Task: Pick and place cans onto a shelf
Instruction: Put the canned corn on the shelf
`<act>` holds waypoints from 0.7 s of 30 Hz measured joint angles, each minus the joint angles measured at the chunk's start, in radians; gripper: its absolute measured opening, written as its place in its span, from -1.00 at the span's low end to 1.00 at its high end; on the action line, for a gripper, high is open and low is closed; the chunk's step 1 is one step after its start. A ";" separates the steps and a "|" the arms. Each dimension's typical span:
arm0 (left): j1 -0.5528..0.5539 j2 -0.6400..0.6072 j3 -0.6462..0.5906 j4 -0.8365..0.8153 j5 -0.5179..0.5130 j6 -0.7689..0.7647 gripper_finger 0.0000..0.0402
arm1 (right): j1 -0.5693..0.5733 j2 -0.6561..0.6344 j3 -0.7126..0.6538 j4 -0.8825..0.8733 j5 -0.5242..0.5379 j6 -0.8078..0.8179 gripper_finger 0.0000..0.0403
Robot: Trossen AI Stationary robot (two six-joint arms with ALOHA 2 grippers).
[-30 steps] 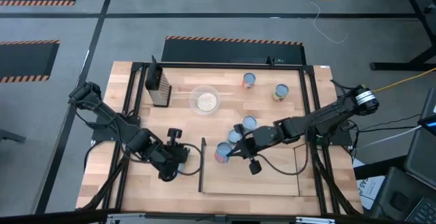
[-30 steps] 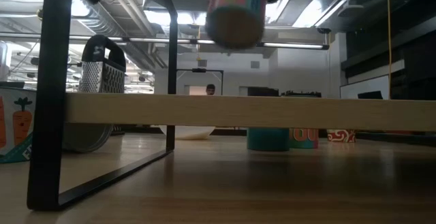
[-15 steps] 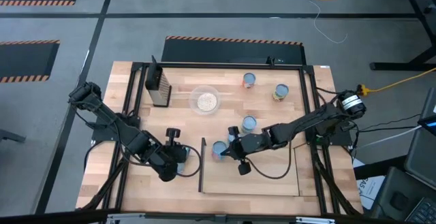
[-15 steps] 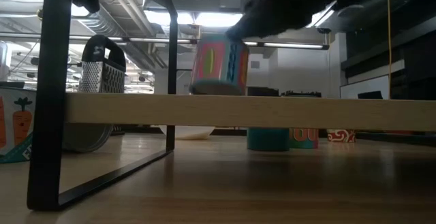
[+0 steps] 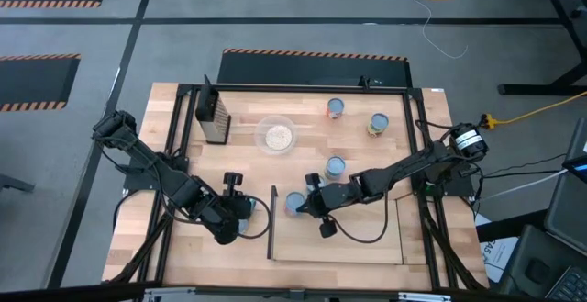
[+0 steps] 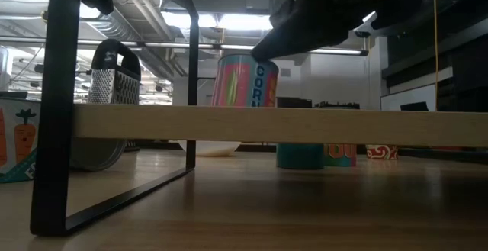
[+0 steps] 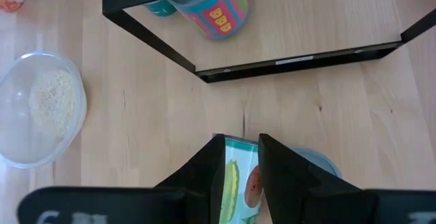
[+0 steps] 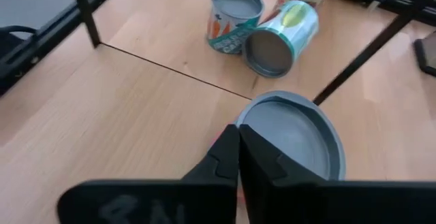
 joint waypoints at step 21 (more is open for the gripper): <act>0.000 0.000 0.000 0.000 0.000 0.000 -0.60 | 0.000 0.000 0.000 -0.002 -0.026 0.001 -0.76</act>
